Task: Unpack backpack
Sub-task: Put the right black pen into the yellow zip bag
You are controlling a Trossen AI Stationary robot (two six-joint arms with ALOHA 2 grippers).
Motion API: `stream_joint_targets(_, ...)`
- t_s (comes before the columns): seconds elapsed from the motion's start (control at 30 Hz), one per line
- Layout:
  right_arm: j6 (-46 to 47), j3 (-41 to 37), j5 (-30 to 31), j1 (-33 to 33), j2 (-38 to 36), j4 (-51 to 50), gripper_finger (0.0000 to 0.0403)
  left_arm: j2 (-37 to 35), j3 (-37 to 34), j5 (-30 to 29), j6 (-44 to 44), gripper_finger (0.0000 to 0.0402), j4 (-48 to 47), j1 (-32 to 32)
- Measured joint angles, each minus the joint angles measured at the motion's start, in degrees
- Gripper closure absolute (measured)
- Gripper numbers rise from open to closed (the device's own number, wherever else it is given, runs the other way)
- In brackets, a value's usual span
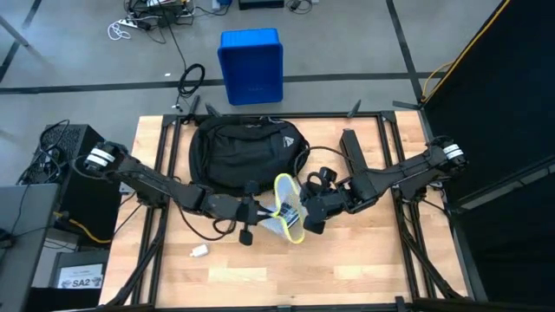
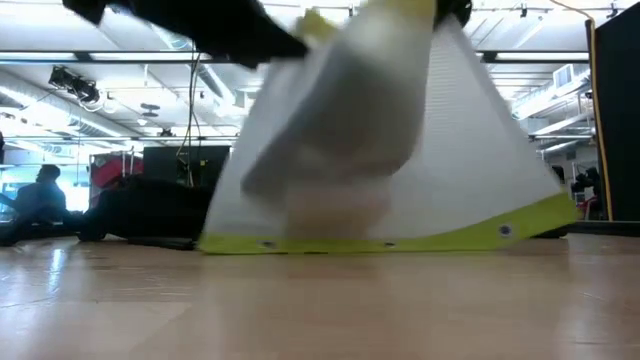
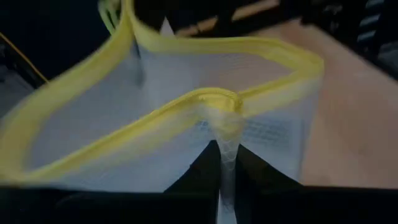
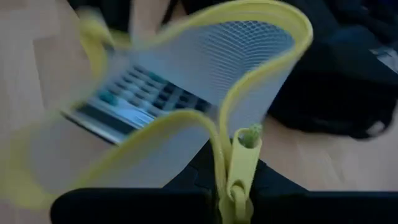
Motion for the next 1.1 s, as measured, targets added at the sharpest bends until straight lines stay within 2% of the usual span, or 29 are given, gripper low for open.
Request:
stream_joint_targets(0.33,4.4,1.2,2.1,4.3,-3.8,-4.8,0.0403,-10.6,1.0,-2.8,2.0,0.0401,-5.1,-0.4)
stream_joint_targets(0.63,14.8,1.2,1.2,6.5,-4.0,-19.1,0.0403,-16.6,1.0,-5.0,4.6,0.0401,-4.8,-0.4)
stream_joint_targets(0.9,17.6,1.2,0.4,9.5,-3.9,-20.1,0.0403,-15.5,1.0,-5.3,-1.5,0.0401,-11.6,-0.3)
stream_joint_targets(1.1,20.4,1.2,-1.6,11.1,-3.9,-20.7,0.0403,-14.0,1.0,-5.3,-2.8,0.0401,-11.2,-0.4)
